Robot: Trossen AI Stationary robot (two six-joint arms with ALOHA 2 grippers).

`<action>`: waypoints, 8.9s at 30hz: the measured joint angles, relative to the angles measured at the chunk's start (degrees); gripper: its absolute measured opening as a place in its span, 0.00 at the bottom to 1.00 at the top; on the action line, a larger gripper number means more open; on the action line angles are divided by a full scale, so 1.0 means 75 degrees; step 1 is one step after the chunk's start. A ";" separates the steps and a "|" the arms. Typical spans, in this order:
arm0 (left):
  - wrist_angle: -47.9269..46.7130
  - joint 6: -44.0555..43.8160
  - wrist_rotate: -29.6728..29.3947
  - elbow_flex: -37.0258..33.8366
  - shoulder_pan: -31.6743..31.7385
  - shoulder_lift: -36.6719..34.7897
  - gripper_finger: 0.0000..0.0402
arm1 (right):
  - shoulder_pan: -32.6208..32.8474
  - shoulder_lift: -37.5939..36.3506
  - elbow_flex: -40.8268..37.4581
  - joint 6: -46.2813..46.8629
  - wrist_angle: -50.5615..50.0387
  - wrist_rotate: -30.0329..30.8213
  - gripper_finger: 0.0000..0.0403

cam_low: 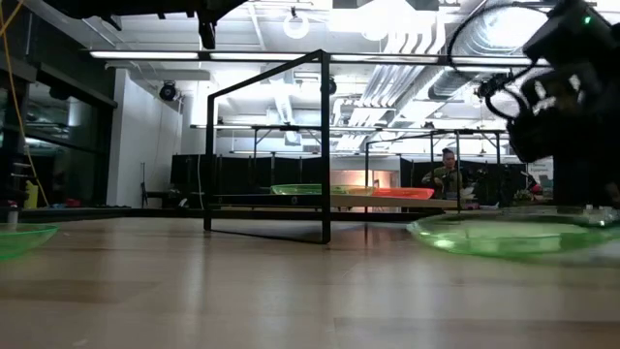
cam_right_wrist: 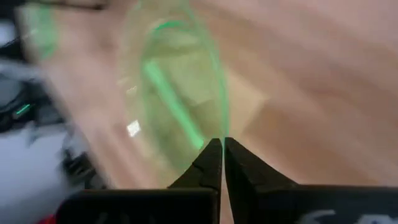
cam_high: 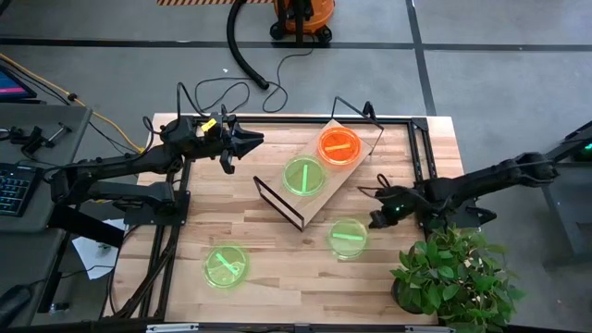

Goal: Place and stack plates onto a shelf
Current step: Stack the right green plate on top of the green plate on the shelf, then stack the green plate on top of the green plates on the shelf

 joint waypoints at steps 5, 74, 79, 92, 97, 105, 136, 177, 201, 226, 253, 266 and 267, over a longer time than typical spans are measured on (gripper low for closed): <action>0.0000 0.0003 -0.0003 0.0000 0.0000 0.0000 0.18 | -0.0160 -0.0820 0.0009 -0.0628 0.0037 -0.0964 0.00; -0.0607 0.0006 -0.0347 0.0000 0.0000 -0.0003 0.18 | 0.1579 0.3309 -0.0039 0.0963 0.3897 0.1285 0.00; -0.0608 0.0006 -0.0347 0.0000 0.0000 -0.0003 0.18 | 0.1193 0.2880 -0.0175 0.0289 0.5041 0.0278 0.00; -0.0395 0.0005 -0.0347 0.0000 0.0000 -0.0003 0.18 | 0.0649 0.1819 -0.0878 0.0675 0.8142 0.0197 0.00; 0.0240 0.0003 -0.0391 0.0000 0.0001 -0.0003 0.18 | -0.0177 0.1720 -0.0404 0.0259 0.7465 0.0882 0.00; 0.0532 0.0003 -0.0392 0.0000 0.0002 -0.0015 0.18 | -0.1284 0.1725 0.0534 -0.0566 0.7220 0.0632 0.00; 0.1005 -0.0396 -0.0431 0.0000 0.0000 -0.0009 0.18 | -0.2535 0.1722 0.0794 0.0167 0.4929 0.4103 0.00; 0.1734 -0.0528 -0.0565 0.0000 -0.0020 -0.0012 0.18 | -0.1845 0.4408 0.4306 -0.1124 0.0582 0.5261 0.00; 0.1763 -0.0592 -0.0565 0.0000 -0.0020 -0.0012 0.18 | -0.2018 0.5035 0.4546 -0.1864 0.0772 0.4213 0.47; 0.1431 -0.0592 -0.0565 0.0000 -0.0021 -0.0009 0.18 | -0.1335 0.0233 0.4543 -0.4392 -0.3038 0.3781 0.61; 0.1239 -0.0403 -0.0568 0.0001 -0.0023 -0.0006 0.18 | 0.0006 -0.1063 0.5116 -0.3911 -0.2172 0.1457 0.61; 0.1208 -0.0406 -0.0568 0.0000 -0.0023 -0.0006 0.18 | 0.0006 -0.0736 0.5141 -0.4528 -0.1800 0.1942 0.61; 0.1208 -0.0401 -0.0567 0.0002 -0.0023 -0.0006 0.18 | 0.0006 -0.0710 0.5141 -0.4558 -0.1809 0.1881 0.61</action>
